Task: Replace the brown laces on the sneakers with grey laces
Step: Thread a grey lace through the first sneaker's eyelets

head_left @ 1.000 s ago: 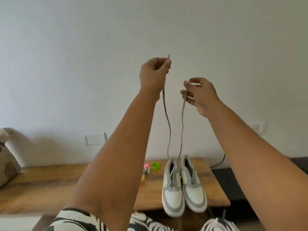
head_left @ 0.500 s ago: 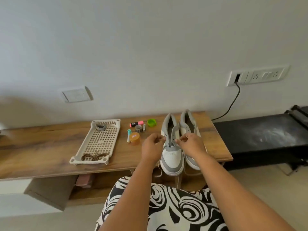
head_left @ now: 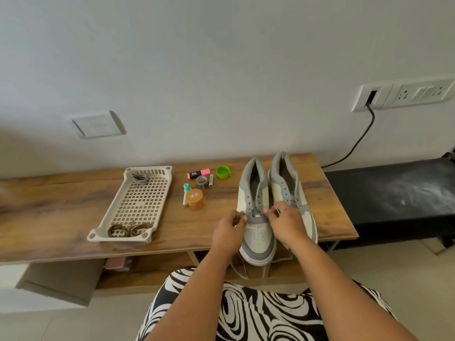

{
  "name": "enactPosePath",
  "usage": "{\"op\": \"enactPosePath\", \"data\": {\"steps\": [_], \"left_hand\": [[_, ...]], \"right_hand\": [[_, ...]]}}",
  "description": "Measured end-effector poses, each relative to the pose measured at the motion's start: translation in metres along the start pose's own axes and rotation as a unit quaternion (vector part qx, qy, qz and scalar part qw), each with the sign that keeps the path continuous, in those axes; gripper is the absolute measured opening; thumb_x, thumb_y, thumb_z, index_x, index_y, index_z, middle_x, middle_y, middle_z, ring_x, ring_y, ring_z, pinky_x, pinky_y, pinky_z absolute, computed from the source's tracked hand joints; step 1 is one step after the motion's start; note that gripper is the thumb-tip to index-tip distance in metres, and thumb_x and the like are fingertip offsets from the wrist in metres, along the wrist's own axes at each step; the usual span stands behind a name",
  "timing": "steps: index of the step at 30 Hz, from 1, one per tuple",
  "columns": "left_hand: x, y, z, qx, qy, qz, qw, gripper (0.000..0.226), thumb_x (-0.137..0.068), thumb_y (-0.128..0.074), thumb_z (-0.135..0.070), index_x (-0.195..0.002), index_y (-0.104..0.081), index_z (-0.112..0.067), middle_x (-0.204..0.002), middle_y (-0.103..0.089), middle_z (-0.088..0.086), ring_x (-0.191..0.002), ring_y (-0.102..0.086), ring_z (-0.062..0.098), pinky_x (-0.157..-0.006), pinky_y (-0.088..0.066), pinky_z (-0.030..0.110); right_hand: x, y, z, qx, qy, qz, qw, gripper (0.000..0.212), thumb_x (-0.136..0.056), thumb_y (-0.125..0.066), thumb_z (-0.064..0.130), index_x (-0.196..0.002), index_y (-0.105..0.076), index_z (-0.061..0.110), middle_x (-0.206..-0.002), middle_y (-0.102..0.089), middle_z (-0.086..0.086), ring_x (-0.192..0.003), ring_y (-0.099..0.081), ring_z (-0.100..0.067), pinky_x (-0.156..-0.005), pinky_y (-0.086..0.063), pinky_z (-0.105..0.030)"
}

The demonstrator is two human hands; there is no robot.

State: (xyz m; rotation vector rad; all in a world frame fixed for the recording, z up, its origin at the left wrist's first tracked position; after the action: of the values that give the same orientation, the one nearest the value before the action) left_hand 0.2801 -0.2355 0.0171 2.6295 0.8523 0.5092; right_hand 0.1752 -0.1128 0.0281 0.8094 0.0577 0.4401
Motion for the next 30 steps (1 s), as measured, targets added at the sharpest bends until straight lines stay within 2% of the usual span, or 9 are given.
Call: {"op": "enactPosePath", "data": {"steps": [4,8,12,17,22,24,26,28,30], "left_hand": [[-0.001,-0.001,0.001,0.012,0.007,-0.009,1.000,0.016,-0.098,-0.057,-0.035,-0.091,-0.060,-0.021,-0.089,-0.066,-0.002,-0.080,-0.057,0.012,-0.064,-0.043,0.025],[-0.004,-0.001,0.001,0.013,0.001,-0.020,1.000,0.014,-0.099,-0.056,-0.033,-0.090,-0.059,-0.022,-0.083,-0.064,-0.005,-0.073,-0.055,0.009,-0.062,-0.042,0.026],[-0.004,0.000,0.001,0.025,0.002,-0.026,0.999,0.012,-0.098,-0.056,-0.032,-0.090,-0.059,-0.024,-0.085,-0.066,-0.006,-0.078,-0.058,0.010,-0.064,-0.044,0.026],[-0.007,-0.002,0.004,0.015,0.004,-0.028,0.999,0.012,-0.097,-0.057,-0.035,-0.090,-0.059,-0.026,-0.084,-0.065,-0.007,-0.077,-0.057,0.010,-0.067,-0.046,0.029],[-0.008,-0.003,0.004,-0.002,0.000,-0.033,0.999,0.012,-0.098,-0.057,-0.035,-0.090,-0.059,-0.025,-0.083,-0.064,-0.008,-0.078,-0.057,0.011,-0.068,-0.046,0.031],[-0.009,-0.003,0.003,-0.010,0.002,-0.033,0.999,0.012,-0.098,-0.056,-0.035,-0.090,-0.058,-0.025,-0.081,-0.063,-0.008,-0.077,-0.056,0.011,-0.067,-0.045,0.030],[-0.008,-0.002,0.002,-0.007,0.004,-0.032,0.999,0.012,-0.098,-0.056,-0.035,-0.090,-0.058,-0.026,-0.082,-0.063,-0.008,-0.076,-0.056,0.010,-0.066,-0.044,0.029],[-0.005,-0.001,0.000,-0.005,0.004,-0.031,0.999,0.011,-0.097,-0.057,-0.035,-0.089,-0.058,-0.028,-0.085,-0.065,-0.009,-0.078,-0.057,0.009,-0.067,-0.043,0.028],[0.000,0.000,-0.002,-0.010,-0.002,-0.036,0.999,0.011,-0.096,-0.058,-0.037,-0.089,-0.059,-0.028,-0.084,-0.065,-0.010,-0.077,-0.058,0.007,-0.066,-0.043,0.027]], "right_hand": [[0.000,0.004,-0.004,-0.074,-0.052,0.032,0.995,0.025,-0.104,-0.041,0.035,-0.093,-0.050,0.014,-0.082,-0.050,-0.001,-0.072,-0.047,-0.014,-0.055,-0.033,-0.027],[0.002,0.004,-0.009,-0.088,-0.036,0.008,0.995,0.022,-0.095,-0.059,0.040,-0.093,-0.058,0.019,-0.087,-0.059,0.004,-0.079,-0.056,-0.013,-0.060,-0.040,-0.025],[0.002,-0.002,-0.010,-0.064,0.003,-0.011,0.998,0.027,-0.089,-0.067,0.043,-0.098,-0.068,0.018,-0.093,-0.065,0.006,-0.091,-0.060,-0.013,-0.069,-0.043,-0.023],[0.003,-0.003,-0.009,-0.029,0.010,-0.028,0.999,0.021,-0.093,-0.063,0.035,-0.088,-0.067,0.014,-0.083,-0.061,0.004,-0.080,-0.055,-0.015,-0.066,-0.039,-0.025],[0.002,-0.002,-0.007,-0.002,0.030,-0.015,0.999,0.023,-0.100,-0.052,0.029,-0.092,-0.061,0.009,-0.083,-0.055,-0.001,-0.076,-0.047,-0.015,-0.061,-0.032,-0.027],[0.002,-0.002,-0.006,0.004,0.033,-0.008,0.999,0.023,-0.101,-0.051,0.028,-0.094,-0.061,0.009,-0.080,-0.053,0.000,-0.073,-0.045,-0.013,-0.056,-0.031,-0.022],[0.004,-0.002,-0.005,0.011,0.045,-0.010,0.999,0.022,-0.099,-0.054,0.030,-0.093,-0.061,0.009,-0.079,-0.053,0.001,-0.073,-0.047,-0.014,-0.058,-0.033,-0.024],[0.008,-0.001,-0.004,0.005,0.052,-0.042,0.998,0.022,-0.095,-0.060,0.033,-0.090,-0.059,0.012,-0.078,-0.055,0.002,-0.074,-0.052,-0.016,-0.061,-0.040,-0.027],[0.015,0.004,-0.001,-0.014,0.065,-0.118,0.991,0.024,-0.092,-0.065,0.036,-0.089,-0.055,0.014,-0.078,-0.057,0.000,-0.072,-0.055,-0.018,-0.059,-0.045,-0.029]]}}
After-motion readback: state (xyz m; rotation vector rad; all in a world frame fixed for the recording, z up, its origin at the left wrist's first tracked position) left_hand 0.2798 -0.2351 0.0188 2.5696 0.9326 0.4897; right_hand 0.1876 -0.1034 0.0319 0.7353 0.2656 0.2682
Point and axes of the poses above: each hand's wrist, its own x-axis away from the middle knuckle, its own y-axis out of the back of the hand, z = x × y, the point moved 2 cm from there along -x, towards the middle knuckle
